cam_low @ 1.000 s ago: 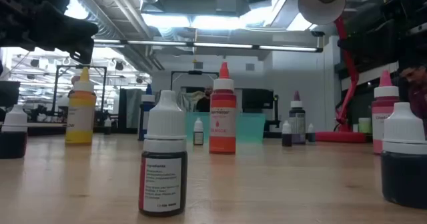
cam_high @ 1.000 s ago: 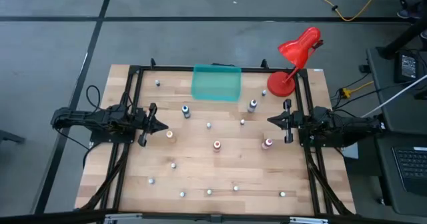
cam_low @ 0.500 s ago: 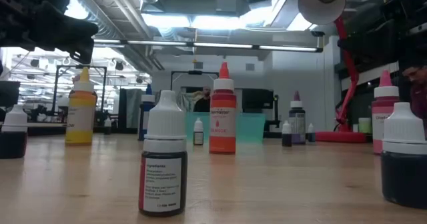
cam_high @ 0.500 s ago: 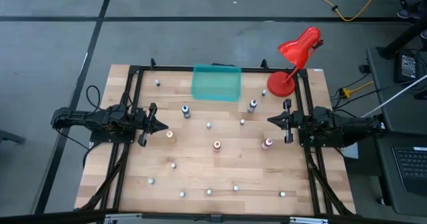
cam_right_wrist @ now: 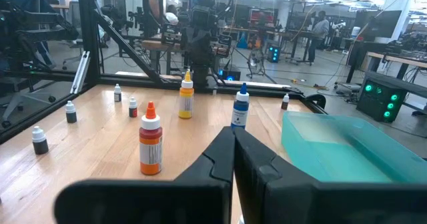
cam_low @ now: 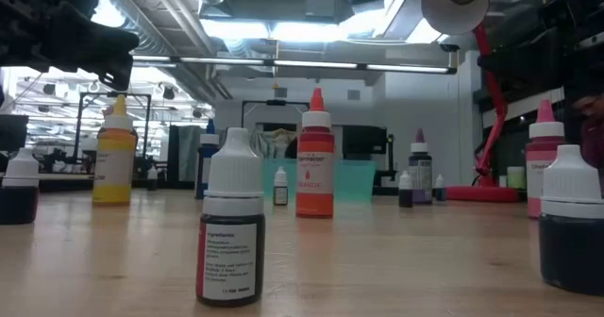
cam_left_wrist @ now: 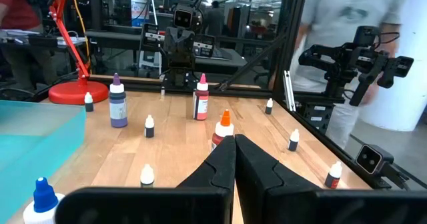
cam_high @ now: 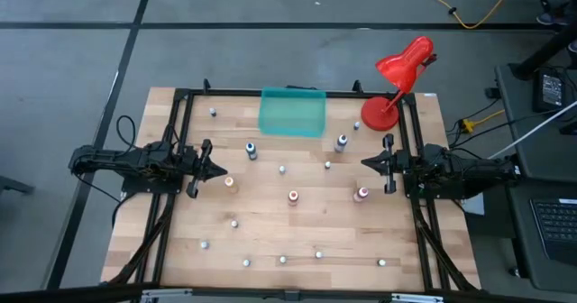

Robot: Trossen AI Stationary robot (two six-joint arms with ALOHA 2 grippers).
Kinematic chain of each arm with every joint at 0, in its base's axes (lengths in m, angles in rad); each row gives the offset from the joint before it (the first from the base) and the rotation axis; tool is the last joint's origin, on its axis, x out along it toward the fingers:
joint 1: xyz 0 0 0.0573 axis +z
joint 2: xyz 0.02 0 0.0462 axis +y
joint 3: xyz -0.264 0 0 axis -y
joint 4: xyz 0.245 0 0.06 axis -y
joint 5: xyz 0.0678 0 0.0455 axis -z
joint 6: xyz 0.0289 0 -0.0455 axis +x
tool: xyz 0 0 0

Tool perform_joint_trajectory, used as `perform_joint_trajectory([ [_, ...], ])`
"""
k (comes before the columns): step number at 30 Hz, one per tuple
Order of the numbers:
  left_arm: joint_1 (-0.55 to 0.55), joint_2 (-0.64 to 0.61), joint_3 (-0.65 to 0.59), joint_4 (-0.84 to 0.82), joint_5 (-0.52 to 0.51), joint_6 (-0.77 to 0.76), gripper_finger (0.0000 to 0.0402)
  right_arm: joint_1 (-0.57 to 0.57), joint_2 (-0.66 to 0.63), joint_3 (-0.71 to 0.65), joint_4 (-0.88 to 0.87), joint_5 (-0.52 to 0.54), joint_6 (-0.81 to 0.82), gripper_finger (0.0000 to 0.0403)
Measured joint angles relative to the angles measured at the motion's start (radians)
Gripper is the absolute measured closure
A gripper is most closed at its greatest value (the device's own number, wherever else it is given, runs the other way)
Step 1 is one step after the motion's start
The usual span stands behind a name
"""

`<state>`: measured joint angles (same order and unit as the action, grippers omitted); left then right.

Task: Pick & Place food coloring

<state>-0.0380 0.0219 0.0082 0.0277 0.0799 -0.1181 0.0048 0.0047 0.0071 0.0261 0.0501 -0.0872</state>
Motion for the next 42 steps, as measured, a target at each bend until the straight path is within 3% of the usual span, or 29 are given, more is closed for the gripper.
perform_joint_trajectory([
  [31,0.000,0.000,0.000,0.000,0.000,0.000,0.0400,0.000,0.000,0.000,0.000,0.000,0.003,0.0391],
  [42,0.000,0.000,0.000,0.000,0.000,0.000,0.0400,0.000,0.000,0.000,0.037,0.000,0.307,0.0391],
])
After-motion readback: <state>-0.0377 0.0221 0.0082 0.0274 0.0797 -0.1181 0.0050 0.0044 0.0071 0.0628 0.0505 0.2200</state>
